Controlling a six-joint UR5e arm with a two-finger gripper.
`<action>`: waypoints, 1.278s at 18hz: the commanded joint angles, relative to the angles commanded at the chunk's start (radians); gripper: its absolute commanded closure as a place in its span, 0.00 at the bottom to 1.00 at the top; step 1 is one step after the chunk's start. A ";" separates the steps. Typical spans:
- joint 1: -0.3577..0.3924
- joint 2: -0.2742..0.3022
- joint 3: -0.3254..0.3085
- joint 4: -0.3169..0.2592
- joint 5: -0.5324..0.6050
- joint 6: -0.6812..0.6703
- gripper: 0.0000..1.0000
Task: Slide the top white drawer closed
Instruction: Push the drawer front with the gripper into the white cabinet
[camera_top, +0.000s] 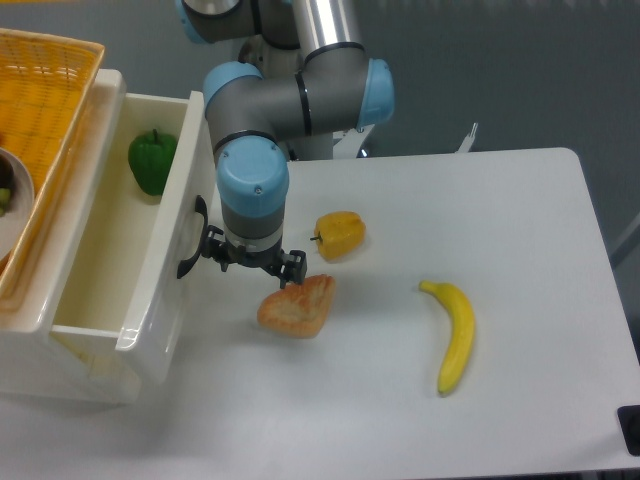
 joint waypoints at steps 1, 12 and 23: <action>-0.011 0.000 0.000 0.000 0.002 0.000 0.00; -0.061 0.000 0.003 0.000 0.000 -0.011 0.00; -0.097 0.002 0.008 0.000 0.000 -0.040 0.00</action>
